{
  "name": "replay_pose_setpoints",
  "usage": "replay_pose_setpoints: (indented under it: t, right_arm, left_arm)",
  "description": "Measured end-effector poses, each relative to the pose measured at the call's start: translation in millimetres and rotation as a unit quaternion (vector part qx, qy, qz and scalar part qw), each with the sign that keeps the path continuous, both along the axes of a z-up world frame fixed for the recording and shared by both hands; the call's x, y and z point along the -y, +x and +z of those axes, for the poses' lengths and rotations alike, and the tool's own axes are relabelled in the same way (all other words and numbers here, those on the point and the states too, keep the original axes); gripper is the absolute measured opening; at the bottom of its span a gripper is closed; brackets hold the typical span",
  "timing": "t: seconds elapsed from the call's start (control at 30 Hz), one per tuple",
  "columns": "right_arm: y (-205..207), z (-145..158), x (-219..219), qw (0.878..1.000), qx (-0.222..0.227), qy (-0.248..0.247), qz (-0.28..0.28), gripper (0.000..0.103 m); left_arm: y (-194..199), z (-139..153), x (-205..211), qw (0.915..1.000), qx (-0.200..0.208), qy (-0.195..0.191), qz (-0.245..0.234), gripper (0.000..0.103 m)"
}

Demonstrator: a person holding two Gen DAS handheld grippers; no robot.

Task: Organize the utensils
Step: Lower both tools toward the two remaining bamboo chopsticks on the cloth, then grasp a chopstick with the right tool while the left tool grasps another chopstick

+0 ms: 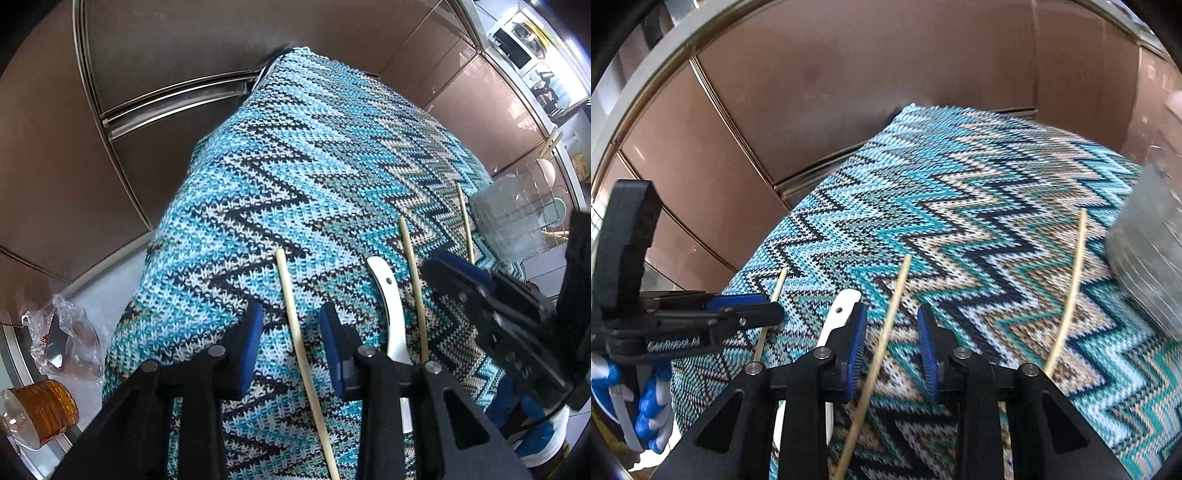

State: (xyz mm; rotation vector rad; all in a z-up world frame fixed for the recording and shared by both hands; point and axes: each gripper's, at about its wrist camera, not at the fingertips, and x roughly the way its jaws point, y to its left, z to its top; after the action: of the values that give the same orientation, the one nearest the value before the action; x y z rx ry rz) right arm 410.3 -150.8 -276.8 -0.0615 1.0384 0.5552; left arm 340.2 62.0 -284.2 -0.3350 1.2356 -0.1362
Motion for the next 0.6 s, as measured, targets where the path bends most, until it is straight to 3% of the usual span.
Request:
replay_pose_setpoints:
  t: [0.1,0.3,0.47,0.6]
  right_arm:
    - [15.2,-3.9,-6.5,1.0,-0.019,-0.014,-0.001,0.018]
    - [44.8,-16.3,-21.2,0.996,-0.073,-0.042,0.009,0.012]
    - [48.3,-17.7,-34.6,0.995,-0.073,-0.072,0.017,0.009]
    - [44.3,-17.5,-30.5,0.996,-0.076,-0.056,0.008,0.006]
  left_arm:
    - [6.3,-0.5,1.7,0.9998,-0.015,0.006,-0.009,0.028]
    - [21.8,-2.0,5.7,0.9969,-0.06,0.04,-0.031,0.014]
    - [26.3,-2.4,12.8,0.9947,-0.075,0.065,-0.028,0.01]
    - [23.1,-2.5,12.6,0.9953,-0.067,0.068,-0.015,0.008]
